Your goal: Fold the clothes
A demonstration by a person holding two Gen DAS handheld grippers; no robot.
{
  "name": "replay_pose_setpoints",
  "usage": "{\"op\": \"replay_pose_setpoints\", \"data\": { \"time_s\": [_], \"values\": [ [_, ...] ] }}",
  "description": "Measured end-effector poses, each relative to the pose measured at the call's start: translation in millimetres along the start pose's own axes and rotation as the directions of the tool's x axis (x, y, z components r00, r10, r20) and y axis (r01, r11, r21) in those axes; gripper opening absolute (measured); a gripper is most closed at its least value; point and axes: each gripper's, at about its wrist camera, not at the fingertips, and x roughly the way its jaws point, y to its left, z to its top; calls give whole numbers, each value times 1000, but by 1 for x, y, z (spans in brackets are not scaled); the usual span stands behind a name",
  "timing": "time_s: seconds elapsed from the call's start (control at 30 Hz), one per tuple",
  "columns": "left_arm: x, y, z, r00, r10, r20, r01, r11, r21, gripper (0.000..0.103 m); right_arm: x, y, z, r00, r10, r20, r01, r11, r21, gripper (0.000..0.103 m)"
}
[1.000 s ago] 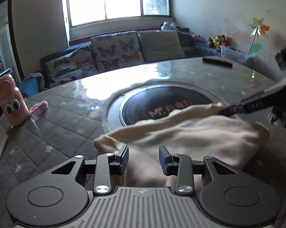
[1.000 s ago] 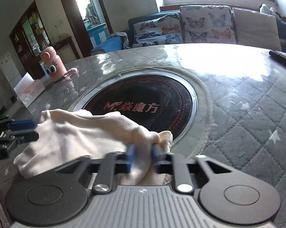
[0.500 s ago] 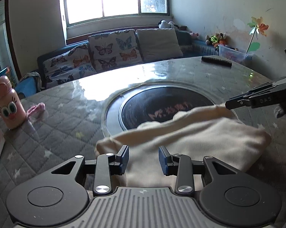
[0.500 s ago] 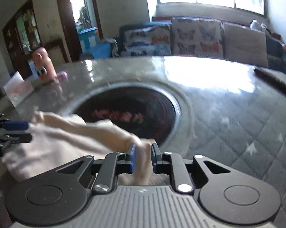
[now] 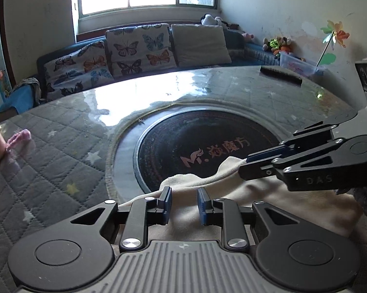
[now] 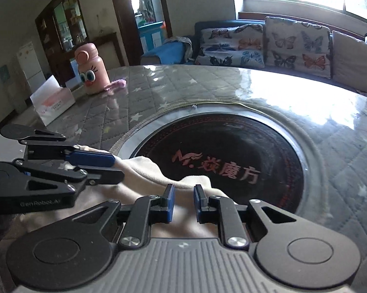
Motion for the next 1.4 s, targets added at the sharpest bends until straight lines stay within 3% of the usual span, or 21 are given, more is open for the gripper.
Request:
{"op": "replay_pose_setpoints", "data": {
  "time_s": [0.33,0.57,0.8,0.93,1.07,1.2,1.33,1.4],
  "values": [
    [9,6,-2,1000,4,-3,-4,1000,-27,26,6,-3,-4,1000,-1,2,1,1000,7,17],
    [8,3,-1,1000,14,-4,-14,1000,-17,26,-5,17,-7,999,39,2,-39,997,-73,24],
    [10,3,-1,1000,16,-4,-17,1000,-15,29,-12,49,-19,998,66,-11,-67,975,-211,41],
    [10,1,-2,1000,20,-1,-20,1000,-13,34,-17,63,-30,997,79,-22,-82,962,-259,51],
    [10,2,-3,1000,31,2,-31,999,-17,48,-23,73,-39,997,79,-20,-81,950,-301,56],
    [11,4,-3,999,42,3,-42,999,-26,51,-29,77,-43,995,92,-22,-94,947,-308,65],
    [11,7,-5,998,55,7,-55,998,-38,62,-33,80,-50,995,98,-25,-101,938,-331,77],
    [10,9,-7,998,61,11,-60,997,-48,69,-35,79,-54,995,99,-27,-102,937,-333,78]
  ]
}}
